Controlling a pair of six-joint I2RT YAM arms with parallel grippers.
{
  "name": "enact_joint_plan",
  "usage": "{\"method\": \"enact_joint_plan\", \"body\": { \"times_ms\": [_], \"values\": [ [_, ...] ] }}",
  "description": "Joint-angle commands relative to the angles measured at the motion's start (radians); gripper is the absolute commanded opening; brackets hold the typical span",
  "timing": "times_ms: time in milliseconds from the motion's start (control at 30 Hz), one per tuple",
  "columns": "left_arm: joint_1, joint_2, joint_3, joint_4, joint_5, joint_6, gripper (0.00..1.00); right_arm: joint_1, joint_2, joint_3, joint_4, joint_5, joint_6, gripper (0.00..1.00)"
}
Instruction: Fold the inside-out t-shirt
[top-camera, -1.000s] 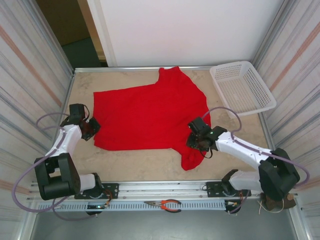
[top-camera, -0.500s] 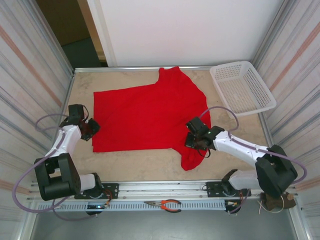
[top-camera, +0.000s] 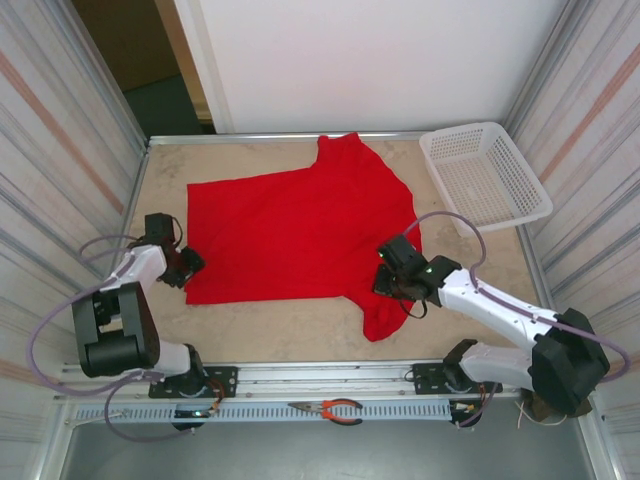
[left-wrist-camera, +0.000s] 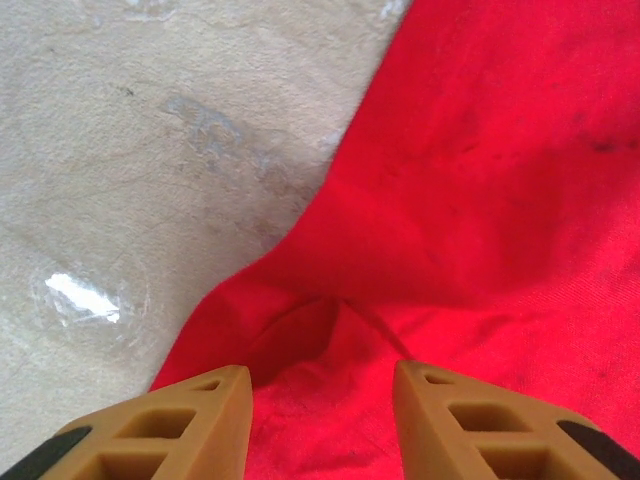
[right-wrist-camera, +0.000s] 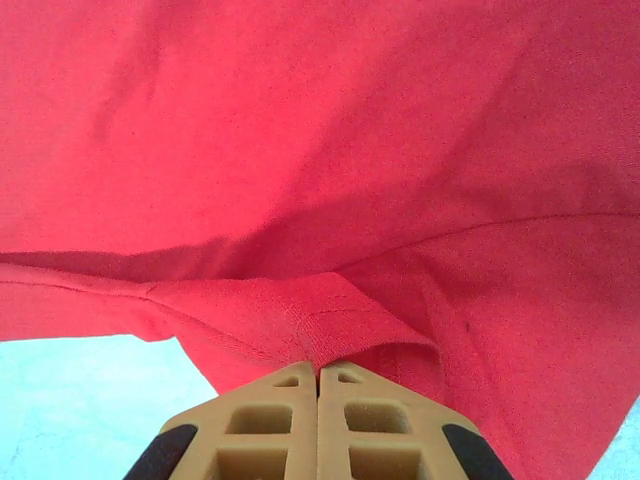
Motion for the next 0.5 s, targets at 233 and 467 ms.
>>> {"method": "enact_joint_plan", "body": {
  "times_ms": [233,467],
  "values": [
    [0.004,0.038,0.041,0.000,-0.055,0.026,0.25,0.004,-0.054,0.003,-0.041,0.029,-0.001,0.00],
    [0.000,0.011,0.034,-0.003,-0.047,0.028,0.00,0.002,-0.085,0.021,-0.061,0.026,-0.007,0.00]
  ]
}}
